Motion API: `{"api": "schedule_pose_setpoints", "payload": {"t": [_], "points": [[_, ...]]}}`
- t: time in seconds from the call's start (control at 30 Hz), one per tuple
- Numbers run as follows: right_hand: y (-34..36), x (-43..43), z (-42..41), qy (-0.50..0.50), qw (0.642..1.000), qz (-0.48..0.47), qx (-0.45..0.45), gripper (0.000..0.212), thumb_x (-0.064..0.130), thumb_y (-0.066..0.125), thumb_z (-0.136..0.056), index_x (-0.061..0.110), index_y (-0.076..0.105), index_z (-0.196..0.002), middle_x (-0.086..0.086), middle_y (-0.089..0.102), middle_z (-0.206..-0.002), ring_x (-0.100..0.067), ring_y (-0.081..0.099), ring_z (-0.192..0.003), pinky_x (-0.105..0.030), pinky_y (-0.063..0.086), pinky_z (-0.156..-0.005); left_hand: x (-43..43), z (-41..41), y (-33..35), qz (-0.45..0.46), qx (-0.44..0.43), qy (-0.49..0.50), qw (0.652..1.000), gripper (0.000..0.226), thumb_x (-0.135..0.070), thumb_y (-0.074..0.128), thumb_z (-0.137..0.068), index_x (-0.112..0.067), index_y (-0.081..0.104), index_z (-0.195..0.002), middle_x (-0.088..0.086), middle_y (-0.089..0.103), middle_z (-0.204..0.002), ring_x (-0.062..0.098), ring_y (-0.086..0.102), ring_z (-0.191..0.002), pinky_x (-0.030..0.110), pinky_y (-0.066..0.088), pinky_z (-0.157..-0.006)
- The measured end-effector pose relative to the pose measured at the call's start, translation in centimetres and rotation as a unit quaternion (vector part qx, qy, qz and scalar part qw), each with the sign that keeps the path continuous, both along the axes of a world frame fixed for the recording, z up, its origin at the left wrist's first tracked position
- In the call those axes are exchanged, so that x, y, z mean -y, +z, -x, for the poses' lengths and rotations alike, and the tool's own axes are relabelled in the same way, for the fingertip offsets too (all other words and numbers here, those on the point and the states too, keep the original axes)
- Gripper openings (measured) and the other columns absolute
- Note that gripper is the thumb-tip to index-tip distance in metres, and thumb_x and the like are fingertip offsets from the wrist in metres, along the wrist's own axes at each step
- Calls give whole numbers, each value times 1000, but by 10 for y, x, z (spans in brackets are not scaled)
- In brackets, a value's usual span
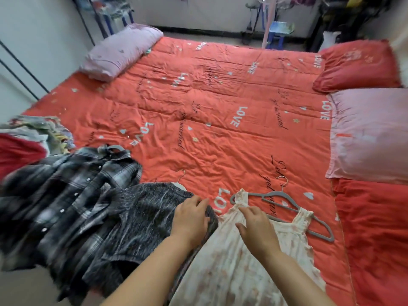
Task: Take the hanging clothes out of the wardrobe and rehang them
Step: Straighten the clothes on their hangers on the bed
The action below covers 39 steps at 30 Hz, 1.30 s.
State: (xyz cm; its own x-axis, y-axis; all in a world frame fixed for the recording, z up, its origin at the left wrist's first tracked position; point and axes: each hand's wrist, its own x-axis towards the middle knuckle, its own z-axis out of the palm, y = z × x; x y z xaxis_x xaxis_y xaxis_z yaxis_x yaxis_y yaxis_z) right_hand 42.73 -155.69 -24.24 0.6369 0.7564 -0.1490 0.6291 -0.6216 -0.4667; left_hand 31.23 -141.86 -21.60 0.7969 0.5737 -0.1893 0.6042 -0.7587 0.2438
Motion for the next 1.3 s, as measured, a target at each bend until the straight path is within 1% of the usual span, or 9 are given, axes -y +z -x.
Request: {"api": "schedule_pose_setpoints", "payload": {"t": [0.13,0.23,0.43,0.57,0.67,0.8,0.93,1.17,1.3], "points": [[37,-37,74,54,998,-2,18,49,23,61,-88,15,47,-134,-7,51,-129,-28,44,-121,-36,37,-99,-26,92,35,-11,16,54,998,53,-35,44,-95,-25,27,-144,-3,31,-144,16,28,-133,32,20,-108],[58,-70,139,96,994,-17,39,50,20,65,-84,9,52,-131,-12,55,-123,-33,49,-116,-40,41,-96,-47,173,56,-33,37,88,995,54,-37,44,-94,-26,27,-144,-4,32,-144,16,29,-132,31,20,-108],[92,-140,294,185,981,5,61,53,31,52,-93,20,35,-143,1,42,-137,-19,39,-126,-28,34,-103,-90,350,87,-64,66,166,982,55,-38,43,-95,-26,25,-145,-3,31,-145,16,27,-134,31,20,-111],[104,-181,389,232,971,1,59,53,30,51,-92,22,37,-142,3,41,-138,-18,37,-127,-28,31,-105,-118,463,93,-85,59,229,968,55,-39,44,-95,-25,25,-145,-2,33,-145,17,29,-133,31,22,-110],[112,-209,443,264,963,2,62,51,31,50,-92,23,38,-141,3,42,-138,-18,38,-126,-28,33,-104,-136,529,97,-82,53,274,957,56,-39,45,-95,-25,25,-145,-2,33,-145,17,31,-132,30,25,-109],[119,-250,499,301,952,1,61,54,33,50,-93,23,33,-144,3,41,-139,-18,36,-128,-29,31,-106,-161,593,98,-80,55,314,945,55,-38,45,-95,-24,27,-145,-3,35,-143,17,32,-131,28,28,-105],[116,-301,541,322,944,6,66,49,32,48,-94,23,37,-140,2,44,-136,-19,40,-125,-28,32,-103,-199,639,95,-81,55,340,935,54,-39,46,-93,-26,30,-143,-5,38,-141,16,36,-128,27,30,-103],[100,-429,599,341,939,8,52,54,36,51,-92,25,34,-143,5,42,-138,-17,37,-127,-29,33,-105,-313,698,95,-88,44,363,927,54,-39,47,-92,-26,32,-142,-7,41,-136,15,41,-123,27,33,-99],[103,-501,623,357,932,28,51,53,37,51,-92,23,35,-141,3,42,-137,-19,40,-125,-28,36,-101,-382,719,102,-83,28,362,928,54,-38,47,-92,-25,31,-142,-6,40,-137,16,40,-124,28,33,-101]]}}
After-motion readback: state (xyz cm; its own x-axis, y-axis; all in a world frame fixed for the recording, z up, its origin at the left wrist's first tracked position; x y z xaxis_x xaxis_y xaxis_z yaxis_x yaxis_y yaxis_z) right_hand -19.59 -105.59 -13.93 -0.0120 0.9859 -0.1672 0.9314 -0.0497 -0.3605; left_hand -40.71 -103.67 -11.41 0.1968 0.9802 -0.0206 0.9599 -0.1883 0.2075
